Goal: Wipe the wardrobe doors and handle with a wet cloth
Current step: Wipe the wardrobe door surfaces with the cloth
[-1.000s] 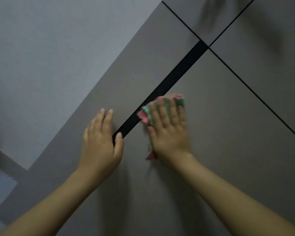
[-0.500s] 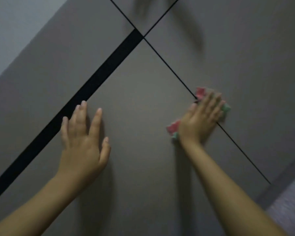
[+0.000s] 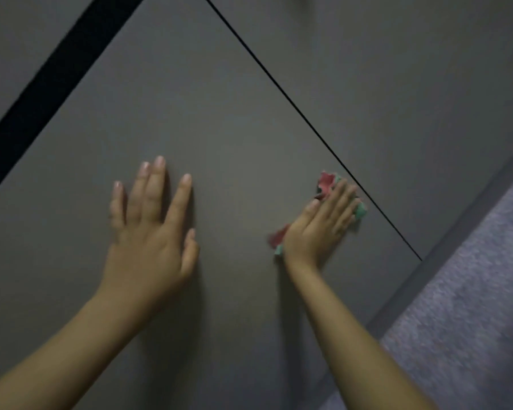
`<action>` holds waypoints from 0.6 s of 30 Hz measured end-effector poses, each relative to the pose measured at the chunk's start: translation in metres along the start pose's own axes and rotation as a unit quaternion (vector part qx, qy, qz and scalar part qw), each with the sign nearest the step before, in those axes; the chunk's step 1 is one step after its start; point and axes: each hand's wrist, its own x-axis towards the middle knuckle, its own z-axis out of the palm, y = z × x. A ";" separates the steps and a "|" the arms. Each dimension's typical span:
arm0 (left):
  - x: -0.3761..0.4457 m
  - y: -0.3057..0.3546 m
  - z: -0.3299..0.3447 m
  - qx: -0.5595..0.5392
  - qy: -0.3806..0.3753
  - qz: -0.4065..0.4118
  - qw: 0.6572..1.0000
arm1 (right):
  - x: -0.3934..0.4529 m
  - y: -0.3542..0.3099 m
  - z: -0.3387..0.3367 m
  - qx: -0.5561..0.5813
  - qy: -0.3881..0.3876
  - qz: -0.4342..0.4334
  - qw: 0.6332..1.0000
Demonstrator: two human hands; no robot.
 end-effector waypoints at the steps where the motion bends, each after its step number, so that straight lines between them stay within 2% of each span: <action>1: -0.004 0.004 0.005 -0.002 0.001 0.012 1.000 | -0.014 -0.018 0.004 0.014 -0.003 -0.015 1.000; 2: -0.009 0.008 0.009 -0.007 0.003 0.022 1.000 | -0.031 -0.032 0.006 0.011 -0.024 -0.088 0.996; 4: -0.014 0.015 0.021 -0.011 0.002 0.033 0.999 | -0.061 -0.032 0.005 -0.008 -0.092 -0.253 0.963; 6: -0.018 0.021 0.029 -0.015 0.001 0.026 1.000 | -0.069 0.001 -0.001 -0.006 -0.115 -0.295 0.949; 8: -0.019 0.028 0.033 -0.024 -0.001 0.011 1.000 | -0.071 0.045 -0.010 -0.022 -0.098 -0.238 0.966; 10: -0.020 0.036 0.033 -0.041 0.001 0.014 0.999 | -0.067 0.084 -0.016 -0.034 -0.073 -0.134 0.988; 14: -0.028 0.051 0.037 -0.074 0.008 0.039 0.996 | -0.065 0.083 -0.007 0.005 -0.020 0.024 1.000; 16: -0.032 0.058 0.045 -0.088 0.009 0.039 0.995 | -0.072 0.057 -0.004 0.012 -0.024 0.035 0.999; 18: -0.040 0.065 0.054 -0.102 -0.006 0.029 0.994 | -0.092 0.044 -0.004 -0.007 -0.070 -0.054 0.996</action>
